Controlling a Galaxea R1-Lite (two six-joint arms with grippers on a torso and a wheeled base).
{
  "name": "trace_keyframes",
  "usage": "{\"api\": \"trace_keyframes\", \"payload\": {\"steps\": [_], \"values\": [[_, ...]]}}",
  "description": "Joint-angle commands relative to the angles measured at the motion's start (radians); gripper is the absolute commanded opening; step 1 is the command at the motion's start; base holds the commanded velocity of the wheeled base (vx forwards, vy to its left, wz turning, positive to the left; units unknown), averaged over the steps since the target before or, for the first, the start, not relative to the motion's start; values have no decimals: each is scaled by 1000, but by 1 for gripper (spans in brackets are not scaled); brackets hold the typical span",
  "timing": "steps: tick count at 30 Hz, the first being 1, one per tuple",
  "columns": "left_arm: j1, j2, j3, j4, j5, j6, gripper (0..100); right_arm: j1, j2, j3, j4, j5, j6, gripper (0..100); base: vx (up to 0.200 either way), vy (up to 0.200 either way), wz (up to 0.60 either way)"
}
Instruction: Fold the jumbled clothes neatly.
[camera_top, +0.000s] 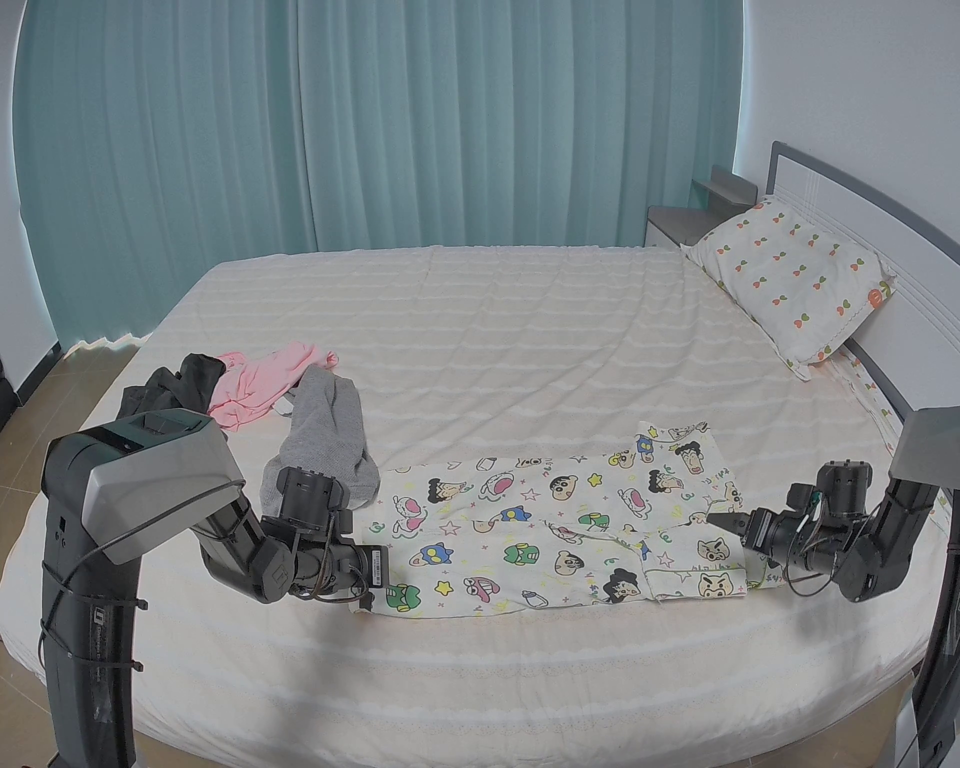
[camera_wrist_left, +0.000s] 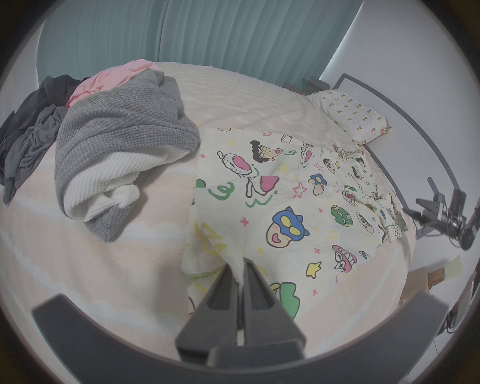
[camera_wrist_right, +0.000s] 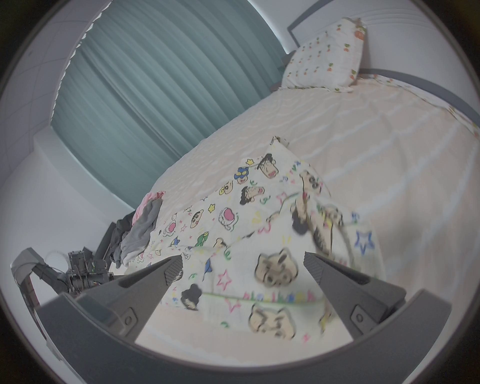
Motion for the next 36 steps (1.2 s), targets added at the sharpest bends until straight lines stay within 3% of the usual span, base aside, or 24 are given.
{"api": "trace_keyframes", "payload": {"steps": [1,4,8,17,18,20,29,30,36], "values": [[-11,-4,19,-2,22,0,0,-56,32,-153,63,47,-51,100,0,0,0],[-11,-4,28,-27,30,0,0,-70,50,-216,115,47,-75,100,0,0,0],[-11,-4,46,-53,30,0,0,-96,109,-282,214,53,-201,100,0,0,0],[-11,-7,46,-53,32,0,0,-101,172,-362,306,59,-267,100,0,0,0],[-11,-9,48,-53,36,0,0,-101,176,-379,350,106,-301,100,0,0,0],[-11,-7,48,-55,45,0,0,-96,173,-379,365,131,-306,100,0,0,0],[-13,-6,48,-55,49,-2,0,-75,184,-385,410,148,-336,100,0,0,0],[-13,-6,48,-55,49,-2,0,-72,185,-398,427,148,-338,0,0,0,0],[-11,-10,63,-56,49,-2,0,-73,182,-402,448,151,-341,0,0,0,0]]}}
